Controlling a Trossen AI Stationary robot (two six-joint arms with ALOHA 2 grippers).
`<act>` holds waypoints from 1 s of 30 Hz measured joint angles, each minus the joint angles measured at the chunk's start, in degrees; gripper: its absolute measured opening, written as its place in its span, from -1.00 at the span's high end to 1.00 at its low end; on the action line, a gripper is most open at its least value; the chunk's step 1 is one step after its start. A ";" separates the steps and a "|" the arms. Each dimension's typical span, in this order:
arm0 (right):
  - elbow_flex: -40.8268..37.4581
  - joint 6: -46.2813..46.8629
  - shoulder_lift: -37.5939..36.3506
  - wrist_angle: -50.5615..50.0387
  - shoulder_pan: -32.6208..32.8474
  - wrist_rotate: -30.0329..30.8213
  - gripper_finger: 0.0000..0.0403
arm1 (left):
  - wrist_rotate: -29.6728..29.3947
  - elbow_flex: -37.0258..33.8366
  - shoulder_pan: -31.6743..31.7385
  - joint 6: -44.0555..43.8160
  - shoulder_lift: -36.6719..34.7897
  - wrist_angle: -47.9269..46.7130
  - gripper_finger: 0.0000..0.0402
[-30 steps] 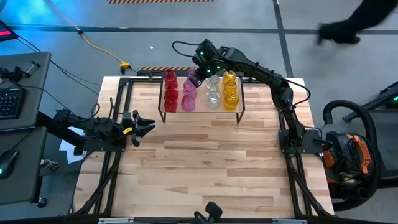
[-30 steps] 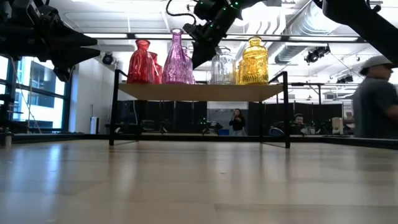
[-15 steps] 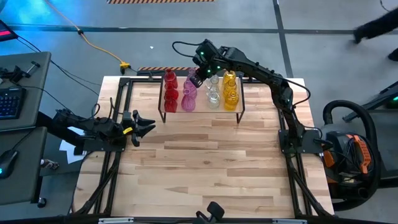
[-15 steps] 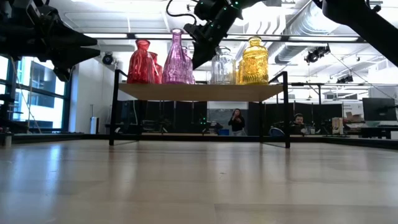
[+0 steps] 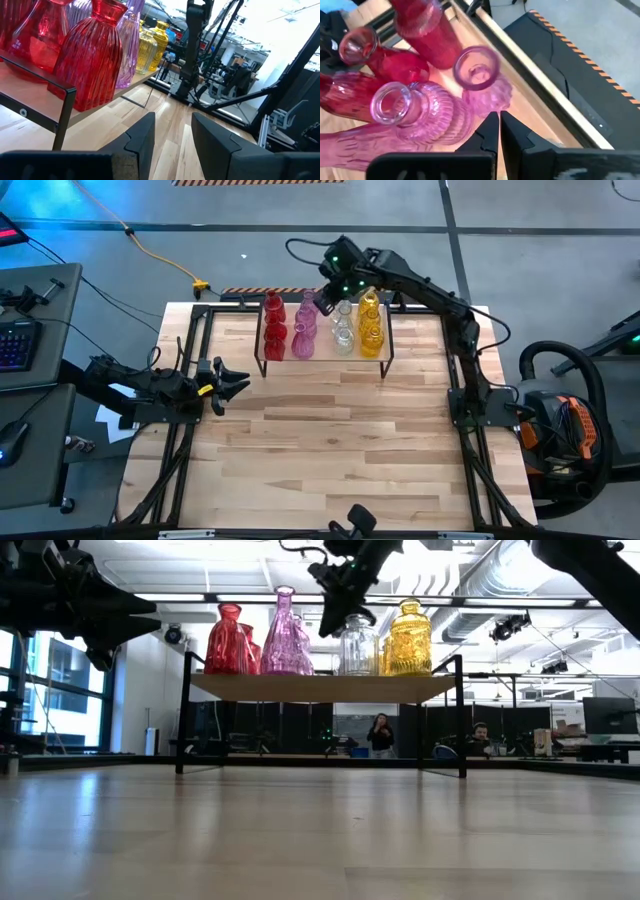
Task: Sort vases onto shelf
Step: Return to Home Position
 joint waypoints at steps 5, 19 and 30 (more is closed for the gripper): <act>0.00 -0.30 -2.24 -0.51 -0.53 -0.75 1.00 | 0.00 0.00 -0.01 0.01 0.00 -0.02 0.40; 0.00 -5.92 -15.14 -3.17 0.13 -1.11 1.00 | -0.02 0.00 -0.02 2.34 0.00 0.02 0.40; -0.09 -7.61 -28.96 -2.13 1.69 -0.99 1.00 | -0.04 0.00 -0.02 4.90 -0.02 0.04 0.40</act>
